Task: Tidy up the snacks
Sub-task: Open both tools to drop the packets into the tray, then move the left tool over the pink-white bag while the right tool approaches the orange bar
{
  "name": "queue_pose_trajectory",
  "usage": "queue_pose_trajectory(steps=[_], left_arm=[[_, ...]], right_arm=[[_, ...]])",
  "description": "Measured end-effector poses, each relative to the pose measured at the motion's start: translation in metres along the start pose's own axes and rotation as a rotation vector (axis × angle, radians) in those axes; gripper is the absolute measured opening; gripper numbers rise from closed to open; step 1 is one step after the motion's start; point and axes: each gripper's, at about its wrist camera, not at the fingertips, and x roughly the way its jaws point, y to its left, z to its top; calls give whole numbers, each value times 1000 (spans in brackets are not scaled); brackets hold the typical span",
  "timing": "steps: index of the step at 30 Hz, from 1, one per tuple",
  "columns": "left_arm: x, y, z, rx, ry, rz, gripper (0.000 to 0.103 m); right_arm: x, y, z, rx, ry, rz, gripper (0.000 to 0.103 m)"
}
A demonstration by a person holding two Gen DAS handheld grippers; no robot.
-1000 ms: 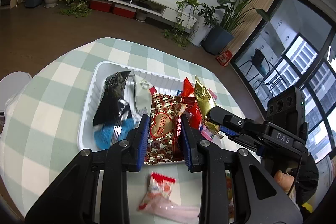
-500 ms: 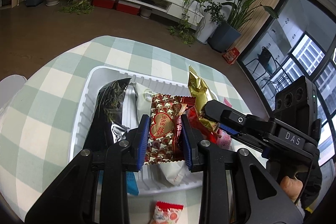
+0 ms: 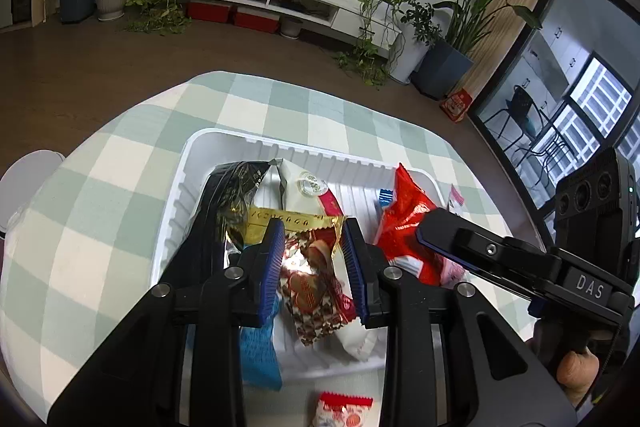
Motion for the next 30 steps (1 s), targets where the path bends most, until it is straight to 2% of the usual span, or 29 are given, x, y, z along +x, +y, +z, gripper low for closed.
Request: queue_pose_trajectory(steps=[4, 6, 15, 24, 30], left_arm=[[-16, -3, -10, -4, -14, -11, 31], [-27, -5, -17, 1, -24, -11, 43], [-71, -15, -70, 2, -15, -7, 44], [-84, -13, -134, -62, 64, 4, 46], [-82, -11, -163, -118, 107, 2, 46]], right_arm=[[-17, 4, -12, -6, -11, 0, 41], [-28, 7, -20, -21, -19, -4, 43], [-75, 20, -65, -71, -50, -46, 47], [-130, 18, -126, -95, -106, -177, 53], [-151, 7, -160, -111, -114, -309, 57]])
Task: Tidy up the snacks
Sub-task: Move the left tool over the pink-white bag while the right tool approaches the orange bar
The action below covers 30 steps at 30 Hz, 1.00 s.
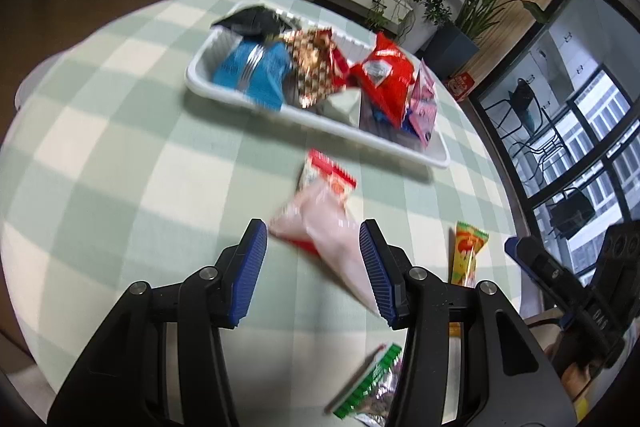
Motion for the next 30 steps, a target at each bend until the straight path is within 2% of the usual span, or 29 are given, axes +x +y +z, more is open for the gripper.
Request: queue_pose_trajectory(steps=[5, 7, 10, 16, 30], left_arm=[[2, -2, -12, -36, 18, -8, 47], [1, -5, -15, -41, 18, -11, 50], [2, -10, -15, -41, 19, -13, 50], [8, -15, -15, -46, 29, -3, 50], [24, -26, -14, -58, 43, 20, 51]], right_arm=[[0, -6, -18, -15, 34, -66, 57], [2, -8, -21, -16, 42, -77, 58], [6, -9, -28, -30, 57, -103, 61], [14, -5, -31, -57, 75, -134, 65], [28, -5, -35, -77, 113, -168, 65]])
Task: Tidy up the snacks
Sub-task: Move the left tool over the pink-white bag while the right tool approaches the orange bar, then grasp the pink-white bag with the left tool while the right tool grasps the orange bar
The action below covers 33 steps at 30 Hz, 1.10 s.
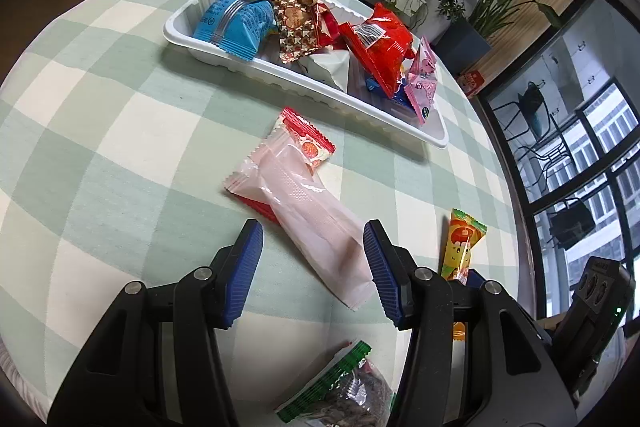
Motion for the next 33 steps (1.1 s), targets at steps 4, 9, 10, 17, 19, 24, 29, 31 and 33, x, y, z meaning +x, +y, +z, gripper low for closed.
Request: queue_pose_trajectory(steps=[4, 9, 10, 17, 19, 24, 29, 31, 33], left_arm=[[4, -3, 0, 0, 6, 13, 51], [9, -9, 0, 14, 4, 49, 51], [10, -9, -1, 16, 4, 56, 51], [15, -13, 1, 15, -9, 92, 51], [16, -13, 1, 17, -15, 103, 50], [18, -17, 1, 43, -27, 139, 50], [19, -16, -1, 68, -42, 156, 43], [17, -13, -1, 70, -49, 153, 38], [15, -9, -1, 73, -51, 142, 34]], right_arm=[[2, 0, 1, -5, 1, -7, 65], [3, 0, 1, -12, 1, -13, 65], [3, 0, 1, -11, 2, -12, 65], [3, 1, 2, -15, 1, -16, 65], [2, 1, 2, -15, 2, -16, 65], [3, 1, 4, -21, 2, -19, 65], [3, 1, 6, -41, 3, -31, 64], [4, 2, 6, -52, 3, -39, 60], [4, 0, 7, -57, 5, -41, 51]])
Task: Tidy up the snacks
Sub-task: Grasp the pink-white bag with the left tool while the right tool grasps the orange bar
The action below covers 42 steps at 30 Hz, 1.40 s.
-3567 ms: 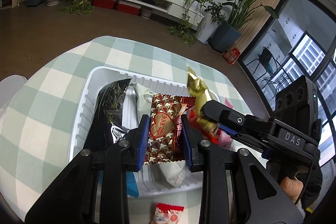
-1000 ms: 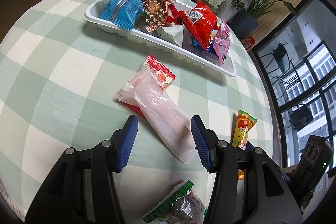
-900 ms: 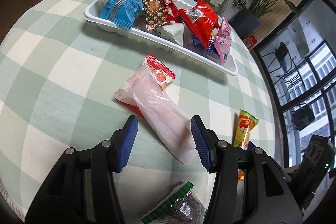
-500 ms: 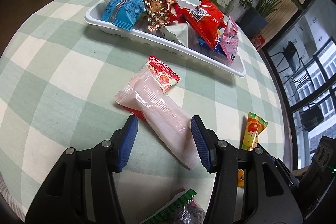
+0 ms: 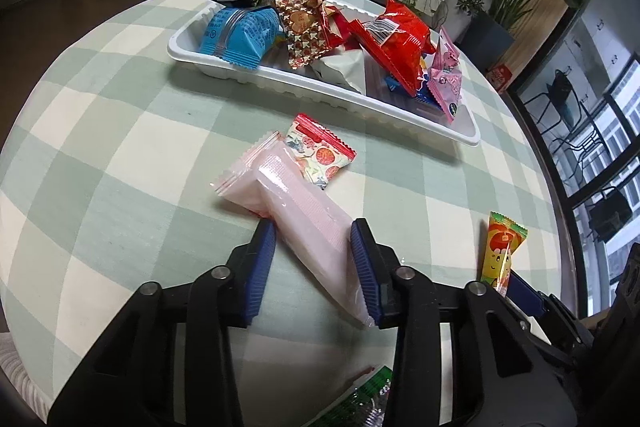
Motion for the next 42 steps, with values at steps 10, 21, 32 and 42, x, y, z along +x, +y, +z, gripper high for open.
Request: queue_pose_trajectory(steps=[10, 21, 32, 42], left_arm=[[-11, 20, -6, 6, -9, -59, 24], [-23, 32, -17, 10, -11, -93, 22], [-36, 32, -19, 20, -23, -122, 21], [-32, 30, -19, 20, -1, -81, 22]], right_arm=[[0, -21, 4, 81, 10, 122, 25], [3, -27, -1, 203, 33, 278, 24], [3, -32, -3, 280, 39, 375, 24], [3, -27, -3, 266, 39, 359, 24]])
